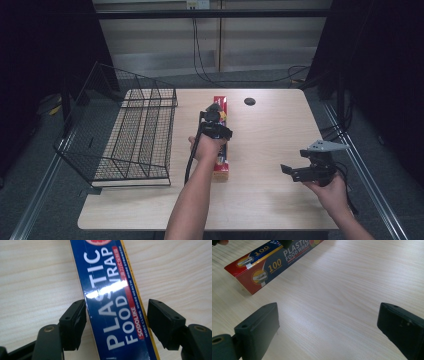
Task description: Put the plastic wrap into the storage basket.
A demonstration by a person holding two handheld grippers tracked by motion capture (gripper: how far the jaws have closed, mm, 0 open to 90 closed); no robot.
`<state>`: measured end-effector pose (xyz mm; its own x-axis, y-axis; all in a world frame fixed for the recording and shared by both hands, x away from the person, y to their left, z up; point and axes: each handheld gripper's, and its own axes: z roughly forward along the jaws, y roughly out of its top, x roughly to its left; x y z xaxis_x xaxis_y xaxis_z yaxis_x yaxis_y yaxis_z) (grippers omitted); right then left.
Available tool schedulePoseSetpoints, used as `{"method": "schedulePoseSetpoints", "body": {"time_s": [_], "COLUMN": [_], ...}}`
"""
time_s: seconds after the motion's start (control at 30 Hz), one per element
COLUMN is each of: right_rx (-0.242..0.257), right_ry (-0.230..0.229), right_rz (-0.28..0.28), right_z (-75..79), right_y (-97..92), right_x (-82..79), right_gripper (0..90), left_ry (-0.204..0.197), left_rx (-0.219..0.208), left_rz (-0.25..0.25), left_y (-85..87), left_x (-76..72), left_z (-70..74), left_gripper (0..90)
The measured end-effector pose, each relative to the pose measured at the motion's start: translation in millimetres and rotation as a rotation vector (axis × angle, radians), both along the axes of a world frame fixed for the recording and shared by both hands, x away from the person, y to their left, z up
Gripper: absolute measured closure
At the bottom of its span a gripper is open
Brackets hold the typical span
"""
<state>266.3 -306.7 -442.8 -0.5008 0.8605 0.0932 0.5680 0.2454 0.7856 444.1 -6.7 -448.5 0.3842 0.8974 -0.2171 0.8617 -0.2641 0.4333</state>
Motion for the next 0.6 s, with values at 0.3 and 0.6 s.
{"method": "schedulePoseSetpoints", "body": {"time_s": [0.3, 0.6], "right_rx": [0.001, 0.001], "right_ry": [-0.005, -0.004], "right_rz": [-0.004, -0.004], "right_z": [0.4, 0.4], "right_y": [-0.9, -0.9], "right_x": [0.2, 0.3], "right_gripper": [3.8, 4.1], "left_ry": [0.014, 0.051], "left_rx": [0.017, 0.025], "left_rz": [0.026, 0.020], "left_y": [-4.0, 10.9], "left_x": [5.5, -7.8], "left_z": [-1.6, 2.4], "left_gripper": [34.1, 40.3]}}
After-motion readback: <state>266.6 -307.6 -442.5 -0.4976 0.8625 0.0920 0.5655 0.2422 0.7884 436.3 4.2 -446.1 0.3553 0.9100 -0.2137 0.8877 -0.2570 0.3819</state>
